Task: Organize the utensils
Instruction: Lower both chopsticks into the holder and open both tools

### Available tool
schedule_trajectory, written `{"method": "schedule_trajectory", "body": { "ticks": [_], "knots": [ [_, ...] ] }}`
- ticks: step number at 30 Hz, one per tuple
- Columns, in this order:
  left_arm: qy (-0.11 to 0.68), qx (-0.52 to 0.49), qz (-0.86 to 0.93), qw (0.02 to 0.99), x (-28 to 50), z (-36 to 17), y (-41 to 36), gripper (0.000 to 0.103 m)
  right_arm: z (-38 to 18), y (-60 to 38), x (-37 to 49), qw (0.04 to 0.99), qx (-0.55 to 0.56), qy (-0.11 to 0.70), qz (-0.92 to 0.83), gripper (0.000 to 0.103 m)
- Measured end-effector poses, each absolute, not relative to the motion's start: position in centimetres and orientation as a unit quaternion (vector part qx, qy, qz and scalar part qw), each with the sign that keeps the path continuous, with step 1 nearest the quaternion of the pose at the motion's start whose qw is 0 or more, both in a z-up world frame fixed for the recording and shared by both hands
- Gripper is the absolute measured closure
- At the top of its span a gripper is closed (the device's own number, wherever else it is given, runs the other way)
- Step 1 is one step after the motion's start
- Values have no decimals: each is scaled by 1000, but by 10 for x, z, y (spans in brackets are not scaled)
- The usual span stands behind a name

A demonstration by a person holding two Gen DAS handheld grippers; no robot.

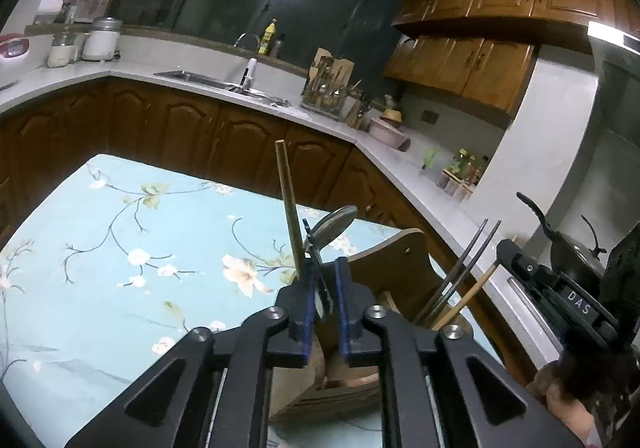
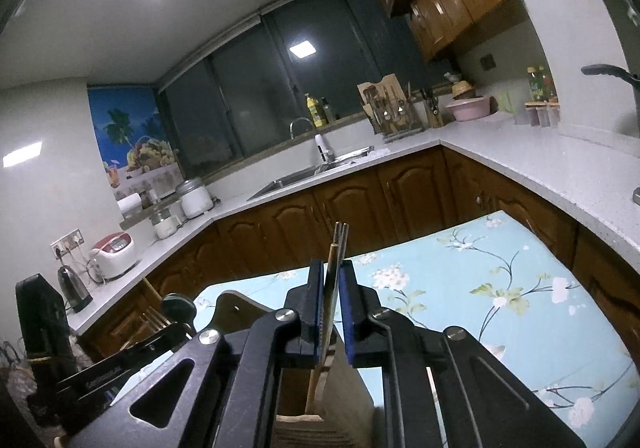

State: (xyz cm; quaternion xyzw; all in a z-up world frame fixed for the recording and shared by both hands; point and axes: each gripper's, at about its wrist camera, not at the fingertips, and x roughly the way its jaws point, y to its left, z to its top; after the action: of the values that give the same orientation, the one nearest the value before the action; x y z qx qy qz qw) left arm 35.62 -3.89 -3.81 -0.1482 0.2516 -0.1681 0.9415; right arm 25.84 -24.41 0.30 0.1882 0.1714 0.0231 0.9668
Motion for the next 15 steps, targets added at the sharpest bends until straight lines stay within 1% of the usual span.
{"method": "schedule_trajectory", "body": {
  "ticks": [2, 3, 4, 5, 6, 7, 9, 10, 12, 14, 15],
  "knots": [
    [253, -147, -164, 942, 355, -35, -40, 82, 3, -245, 259, 966, 190, 176, 23, 88],
    [252, -148, -163, 942, 353, -35, -40, 82, 4, -246, 258, 965, 192, 177, 25, 86],
    [253, -148, -162, 942, 352, -34, -40, 81, 4, -246, 257, 964, 195, 177, 27, 80],
    [253, -148, -163, 942, 350, -36, -40, 80, 5, -246, 256, 964, 196, 177, 27, 72],
    [254, -148, -164, 942, 349, -36, -40, 79, 4, -246, 255, 964, 197, 177, 26, 69],
    [256, -149, -164, 941, 347, -34, -41, 78, 5, -246, 254, 964, 197, 175, 28, 68],
    [256, -150, -162, 941, 345, -32, -41, 69, 7, -246, 250, 965, 195, 174, 30, 68],
    [255, -150, -161, 942, 343, -33, -39, 66, 7, -245, 249, 965, 195, 175, 30, 68],
    [253, -152, -157, 942, 338, -30, -39, 55, 9, -246, 246, 964, 199, 174, 33, 67],
    [251, -153, -154, 943, 333, -30, -38, 50, 11, -246, 243, 964, 198, 173, 33, 63],
    [251, -154, -152, 943, 330, -28, -37, 45, 11, -246, 242, 964, 198, 174, 33, 62]
  ]
}}
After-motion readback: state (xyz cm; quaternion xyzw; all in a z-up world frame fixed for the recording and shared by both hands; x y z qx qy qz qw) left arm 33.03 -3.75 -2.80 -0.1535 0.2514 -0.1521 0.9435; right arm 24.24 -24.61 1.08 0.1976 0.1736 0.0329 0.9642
